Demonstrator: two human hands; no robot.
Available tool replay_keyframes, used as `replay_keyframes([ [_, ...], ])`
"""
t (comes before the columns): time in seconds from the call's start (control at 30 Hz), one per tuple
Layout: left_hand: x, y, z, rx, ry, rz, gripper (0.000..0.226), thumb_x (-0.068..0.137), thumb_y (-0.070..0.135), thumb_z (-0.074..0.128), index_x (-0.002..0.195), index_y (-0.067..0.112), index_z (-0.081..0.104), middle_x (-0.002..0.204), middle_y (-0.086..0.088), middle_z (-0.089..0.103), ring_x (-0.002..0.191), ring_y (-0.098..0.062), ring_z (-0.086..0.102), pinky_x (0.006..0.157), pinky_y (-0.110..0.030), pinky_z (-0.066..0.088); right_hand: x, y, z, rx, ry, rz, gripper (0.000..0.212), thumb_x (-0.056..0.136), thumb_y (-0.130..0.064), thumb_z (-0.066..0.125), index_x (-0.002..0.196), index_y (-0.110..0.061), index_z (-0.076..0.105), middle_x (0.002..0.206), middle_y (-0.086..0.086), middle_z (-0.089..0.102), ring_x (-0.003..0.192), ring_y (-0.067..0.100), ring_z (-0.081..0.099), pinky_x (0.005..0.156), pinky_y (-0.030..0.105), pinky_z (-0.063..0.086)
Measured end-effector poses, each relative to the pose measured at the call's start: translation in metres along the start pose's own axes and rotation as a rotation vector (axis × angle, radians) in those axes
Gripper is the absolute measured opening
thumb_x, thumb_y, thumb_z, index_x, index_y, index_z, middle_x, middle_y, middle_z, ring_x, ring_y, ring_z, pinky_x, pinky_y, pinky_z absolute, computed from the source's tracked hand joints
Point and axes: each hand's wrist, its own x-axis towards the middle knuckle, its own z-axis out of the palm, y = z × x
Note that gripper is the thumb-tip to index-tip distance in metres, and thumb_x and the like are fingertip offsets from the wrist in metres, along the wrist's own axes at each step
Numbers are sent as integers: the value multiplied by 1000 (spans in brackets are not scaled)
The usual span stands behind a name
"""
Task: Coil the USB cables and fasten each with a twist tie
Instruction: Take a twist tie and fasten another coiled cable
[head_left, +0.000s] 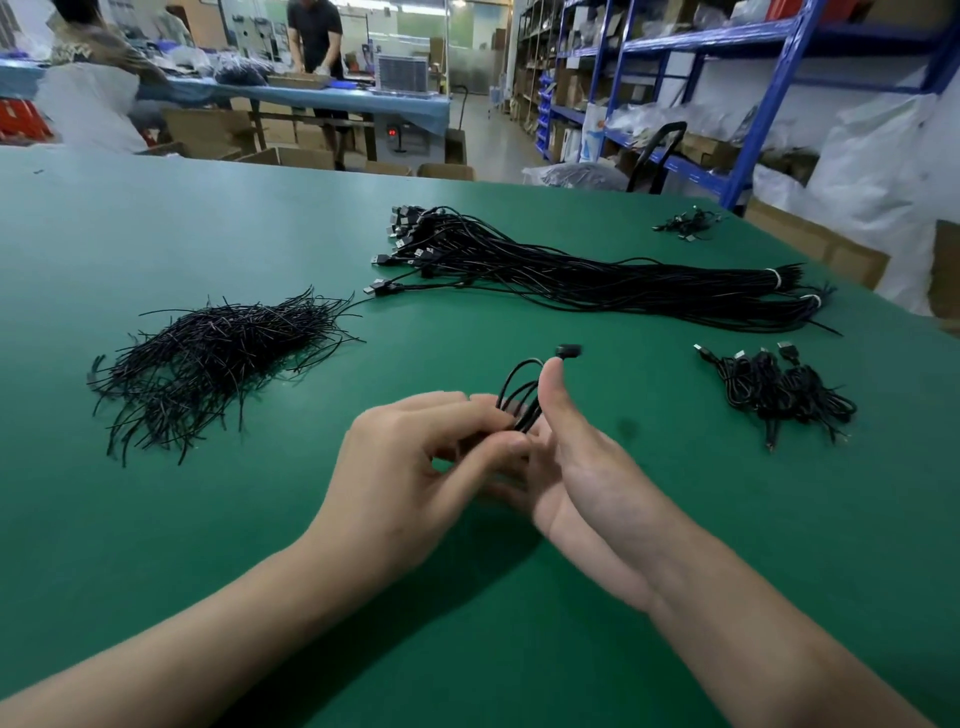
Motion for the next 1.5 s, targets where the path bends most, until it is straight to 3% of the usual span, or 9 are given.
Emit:
replay_keyframes([
  [0.17,-1,6,1,-40,-13,-1,18,90,34,72,90,19,80,92,11,76,80,13,63,68,-1,37,1,2,-3,-27,56,-112,62,77,-61,59,106,-7,59,87,4,67,84,16,62,86,31,55],
  [0.4,-5,4,4,-60,-39,-27,19,87,33,73,90,17,83,95,9,78,97,13,65,81,-15,53,0,6,3,-194,48,-214,43,92,-55,43,81,-29,77,108,9,77,108,19,71,96,31,55],
  [0.5,-4,7,5,0,-29,15,14,87,27,76,88,15,83,95,7,78,90,21,61,76,1,39,1,8,1,-317,124,-264,49,100,-50,38,86,-19,74,103,6,78,103,19,73,99,38,52],
  [0.7,0,6,-3,-24,119,-95,14,93,32,66,100,30,78,78,19,71,73,1,66,63,-12,44,1,-4,-10,-635,374,-427,46,109,-35,35,82,-6,58,64,0,69,63,18,73,72,26,53],
  [0.8,3,5,-3,-156,62,-231,26,95,42,63,117,32,73,80,5,62,69,-9,56,63,-18,43,-2,3,-2,-890,306,-429,29,108,-35,38,83,-32,51,56,-1,57,47,18,60,61,49,54],
  [0.93,3,9,7,-334,-39,-373,29,88,54,70,111,37,75,95,-17,70,91,-34,66,85,-49,55,-3,11,8,-1354,258,-422,25,105,-28,32,113,-33,55,79,-2,66,68,26,59,65,50,51],
  [1.07,3,8,13,-275,50,-371,23,88,53,64,95,34,76,87,-7,73,87,-26,68,80,-46,52,-9,9,13,-1553,316,-378,26,107,-28,27,103,-22,52,80,2,65,75,31,60,65,44,47],
  [1.3,6,5,13,-310,101,-340,44,90,55,57,88,14,72,86,-18,69,83,-35,64,75,-56,52,-10,4,16,-1552,258,-419,26,108,-34,23,108,-25,47,74,-4,58,71,29,54,62,44,41],
  [1.5,8,-1,14,-388,94,-351,38,93,48,62,85,12,71,75,-15,69,67,-30,62,65,-48,52,-4,1,10,-1090,107,-220,26,105,-45,32,99,-34,55,73,-14,57,67,9,51,64,34,41],
])
